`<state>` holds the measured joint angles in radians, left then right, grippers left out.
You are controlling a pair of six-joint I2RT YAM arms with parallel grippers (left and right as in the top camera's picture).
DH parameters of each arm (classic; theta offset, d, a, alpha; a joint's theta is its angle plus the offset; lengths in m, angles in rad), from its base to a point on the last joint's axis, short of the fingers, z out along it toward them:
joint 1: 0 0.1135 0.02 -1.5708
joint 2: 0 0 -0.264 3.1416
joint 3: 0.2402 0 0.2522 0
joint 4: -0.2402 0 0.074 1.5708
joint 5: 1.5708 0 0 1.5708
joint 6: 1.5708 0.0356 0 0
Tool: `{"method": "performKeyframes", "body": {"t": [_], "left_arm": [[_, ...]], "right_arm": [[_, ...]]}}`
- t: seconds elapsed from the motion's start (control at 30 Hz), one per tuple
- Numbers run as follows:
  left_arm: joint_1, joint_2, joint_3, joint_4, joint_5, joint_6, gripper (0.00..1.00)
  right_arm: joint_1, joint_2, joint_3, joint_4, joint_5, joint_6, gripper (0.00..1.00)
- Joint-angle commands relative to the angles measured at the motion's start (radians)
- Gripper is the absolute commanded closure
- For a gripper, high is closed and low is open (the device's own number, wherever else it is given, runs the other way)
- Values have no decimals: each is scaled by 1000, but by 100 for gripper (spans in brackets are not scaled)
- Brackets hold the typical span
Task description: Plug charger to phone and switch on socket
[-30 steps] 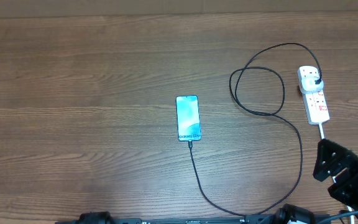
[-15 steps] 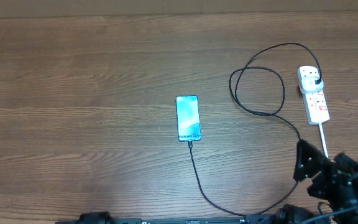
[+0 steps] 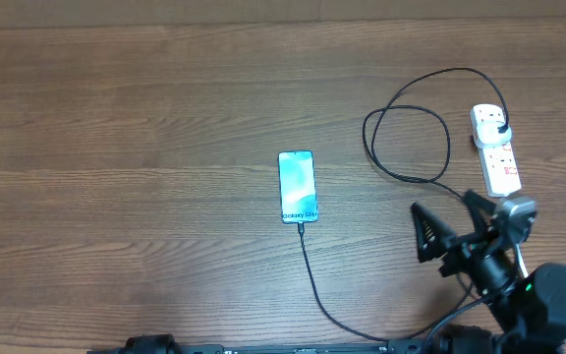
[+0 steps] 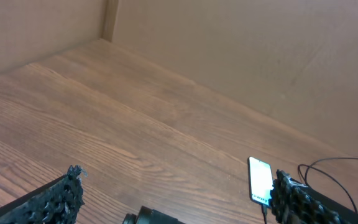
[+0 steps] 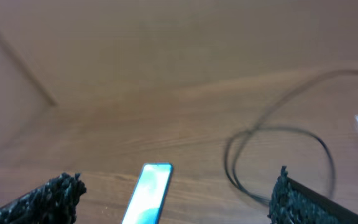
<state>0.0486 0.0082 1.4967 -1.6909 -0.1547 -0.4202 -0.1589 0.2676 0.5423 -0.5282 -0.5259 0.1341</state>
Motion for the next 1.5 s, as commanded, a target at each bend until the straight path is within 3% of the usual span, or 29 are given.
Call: {"method": "performKeyframes", "body": {"t": [0.0,0.13,0.27,0.47,0.63,0.9,1.27,1.47], "left_arm": [[10,-4,-2,2,-10,-6,0],[10,-4,-2,2,-10,-6,0],[10,-4,-2,2,-10,-6,0],[10,-4,-2,2,-10,-6,0],[10,-4,-2,2,-10,-6,0],[10,-4,-2,2,-10,-6,0],[10,-4,-2,2,-10,-6,0],[10,-4,-2,2,-10,-6,0]], "right_arm": [[97,-98,-62,81,104,24,0],[148,-174,-126,130,270,129,0],[148,-224,-206,212,333,127,0],[147,-265,-385,455,343,146,0],[147,-265,-465,545,359,182,0],[147,-265,-534,592,428,185,0],[146,-265,-535,441,533,184,0],[146,-265,-535,443,533,204,0]]}}
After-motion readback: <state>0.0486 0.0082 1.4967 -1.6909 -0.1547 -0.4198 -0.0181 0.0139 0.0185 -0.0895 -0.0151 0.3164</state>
